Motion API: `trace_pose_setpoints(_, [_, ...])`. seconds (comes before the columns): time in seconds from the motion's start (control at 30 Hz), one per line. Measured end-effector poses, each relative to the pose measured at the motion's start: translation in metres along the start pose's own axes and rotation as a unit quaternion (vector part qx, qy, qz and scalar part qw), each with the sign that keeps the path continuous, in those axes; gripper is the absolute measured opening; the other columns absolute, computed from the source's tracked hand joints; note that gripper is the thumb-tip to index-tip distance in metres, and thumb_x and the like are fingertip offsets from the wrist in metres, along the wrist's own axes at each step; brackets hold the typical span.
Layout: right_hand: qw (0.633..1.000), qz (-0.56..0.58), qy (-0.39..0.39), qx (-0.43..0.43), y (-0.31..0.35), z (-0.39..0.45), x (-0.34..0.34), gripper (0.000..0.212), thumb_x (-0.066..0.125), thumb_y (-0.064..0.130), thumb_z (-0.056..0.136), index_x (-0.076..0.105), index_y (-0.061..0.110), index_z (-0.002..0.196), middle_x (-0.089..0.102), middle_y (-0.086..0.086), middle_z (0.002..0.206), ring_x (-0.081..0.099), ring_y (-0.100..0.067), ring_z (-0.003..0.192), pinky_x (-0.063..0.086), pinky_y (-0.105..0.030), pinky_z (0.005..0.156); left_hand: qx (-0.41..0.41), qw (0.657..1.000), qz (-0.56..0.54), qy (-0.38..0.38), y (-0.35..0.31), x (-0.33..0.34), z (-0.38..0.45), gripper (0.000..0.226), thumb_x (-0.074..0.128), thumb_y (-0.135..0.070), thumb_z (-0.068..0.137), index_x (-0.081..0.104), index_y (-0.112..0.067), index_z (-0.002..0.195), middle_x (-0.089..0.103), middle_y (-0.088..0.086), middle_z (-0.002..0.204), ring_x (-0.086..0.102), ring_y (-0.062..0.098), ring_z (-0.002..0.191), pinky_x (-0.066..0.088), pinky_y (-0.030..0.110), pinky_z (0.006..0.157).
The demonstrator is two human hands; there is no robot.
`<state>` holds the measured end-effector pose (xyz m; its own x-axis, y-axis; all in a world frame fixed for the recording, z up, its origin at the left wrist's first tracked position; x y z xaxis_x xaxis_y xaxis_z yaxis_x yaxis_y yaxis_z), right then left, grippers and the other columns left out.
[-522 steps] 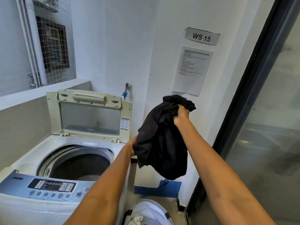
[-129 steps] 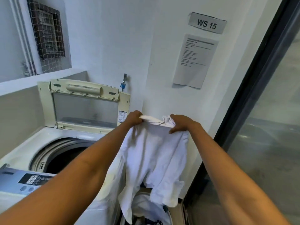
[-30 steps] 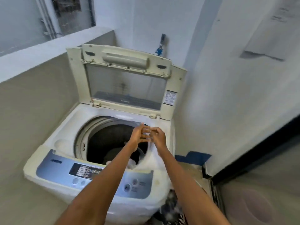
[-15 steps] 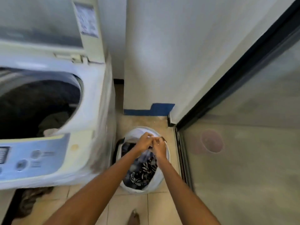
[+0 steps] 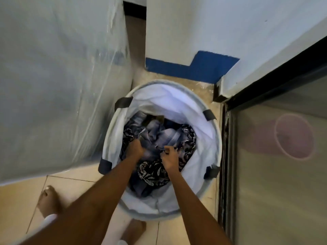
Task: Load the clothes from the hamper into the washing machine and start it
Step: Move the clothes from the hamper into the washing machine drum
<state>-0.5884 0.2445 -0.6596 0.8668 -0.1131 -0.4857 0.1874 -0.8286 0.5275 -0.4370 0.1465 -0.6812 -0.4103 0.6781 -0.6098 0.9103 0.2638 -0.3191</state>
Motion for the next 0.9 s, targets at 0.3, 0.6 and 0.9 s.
trace_pose_setpoints(0.3, [1.000, -0.017, 0.014, -0.004, 0.025, -0.028, -0.002, 0.027, 0.051, 0.007, 0.092, 0.051, 0.007, 0.119, 0.044, -0.013, 0.124, 0.053, -0.028, 0.109, 0.044, -0.033, 0.089, -0.032, 0.991, -0.126, 0.012, -0.002, -0.006, -0.014, 0.059, 0.064, -0.017, 0.085, 0.036, 0.006, 0.132, 0.044, 0.028, 0.134, 0.050, 0.041, 0.118, 0.045, 0.043, 0.097])
trace_pose_setpoints(0.6, [0.999, 0.005, 0.000, -0.031, 0.015, -0.035, 0.006, 0.026, 0.052, 0.002, 0.089, 0.056, 0.005, 0.114, 0.052, -0.015, 0.122, 0.056, -0.023, 0.104, 0.045, -0.026, 0.086, 0.114, 0.984, 0.134, 0.031, 0.003, 0.000, -0.028, 0.037, 0.047, -0.029, 0.093, 0.059, -0.004, 0.118, 0.053, 0.020, 0.127, 0.049, 0.036, 0.116, 0.043, 0.039, 0.092])
trace_pose_setpoints(0.9, [0.996, 0.058, -0.044, -0.049, 0.072, -0.147, -0.071, 0.042, 0.056, 0.007, 0.089, 0.044, 0.010, 0.128, 0.047, -0.007, 0.127, 0.054, -0.022, 0.112, 0.045, -0.026, 0.089, 0.019, 0.895, -0.443, -0.045, -0.078, -0.119, -0.151, 0.035, 0.039, -0.016, 0.100, 0.054, 0.007, 0.122, 0.060, 0.019, 0.114, 0.052, 0.033, 0.114, 0.041, 0.033, 0.094])
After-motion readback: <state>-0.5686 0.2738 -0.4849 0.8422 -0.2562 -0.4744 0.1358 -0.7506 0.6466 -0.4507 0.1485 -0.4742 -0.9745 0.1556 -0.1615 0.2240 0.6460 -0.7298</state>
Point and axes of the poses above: each hand's wrist, its own z-axis towards the middle knuckle, its own x-axis out of the palm, y = z × x, the point moved 10 cm from there along z, towards the middle knuckle
